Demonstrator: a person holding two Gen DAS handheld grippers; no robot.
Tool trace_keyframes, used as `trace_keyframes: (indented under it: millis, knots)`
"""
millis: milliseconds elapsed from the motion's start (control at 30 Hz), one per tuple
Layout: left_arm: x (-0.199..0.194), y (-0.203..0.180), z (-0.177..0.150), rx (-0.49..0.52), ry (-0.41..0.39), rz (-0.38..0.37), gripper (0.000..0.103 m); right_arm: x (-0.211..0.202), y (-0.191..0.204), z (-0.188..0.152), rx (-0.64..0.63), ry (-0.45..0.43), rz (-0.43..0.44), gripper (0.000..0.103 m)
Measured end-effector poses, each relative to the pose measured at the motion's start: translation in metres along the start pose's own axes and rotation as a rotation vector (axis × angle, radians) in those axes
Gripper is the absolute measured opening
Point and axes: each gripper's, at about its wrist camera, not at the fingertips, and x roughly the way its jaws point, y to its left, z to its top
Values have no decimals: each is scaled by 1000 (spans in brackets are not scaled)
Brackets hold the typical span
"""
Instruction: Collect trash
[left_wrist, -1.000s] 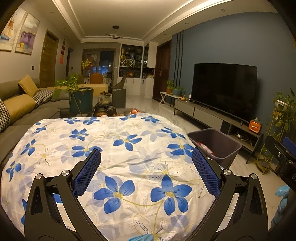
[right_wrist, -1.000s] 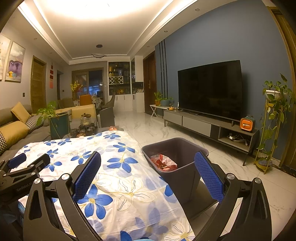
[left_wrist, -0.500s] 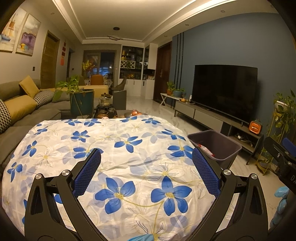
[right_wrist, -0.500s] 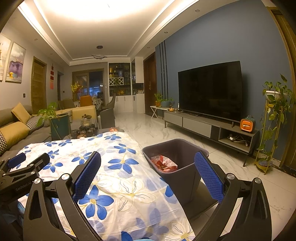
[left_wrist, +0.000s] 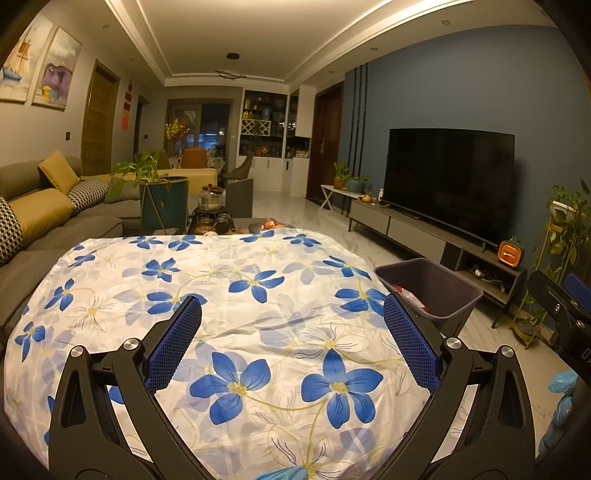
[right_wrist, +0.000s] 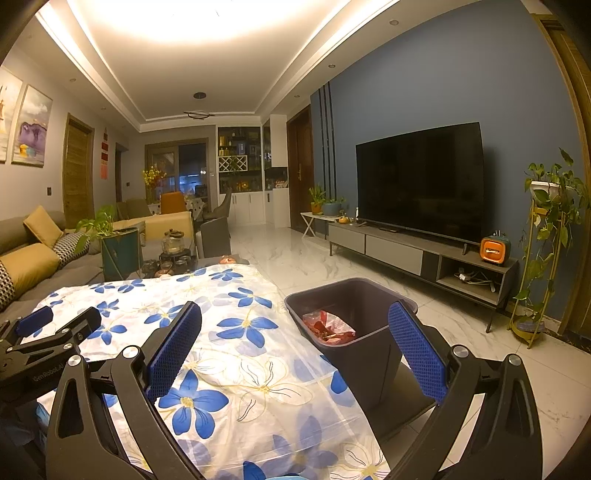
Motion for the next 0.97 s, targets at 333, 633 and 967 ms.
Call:
trace_keyframes:
  millis: [333, 633, 967]
  knots:
    - [0, 0, 0, 4, -3, 0, 97, 0, -1, -1, 0, 0, -1, 97]
    - [-1, -7, -3, 34, -8, 5, 91, -1, -1, 1, 2, -4, -3, 97]
    - [0, 2, -4, -17, 4, 6, 97, -2, -3, 1, 6, -4, -1, 97]
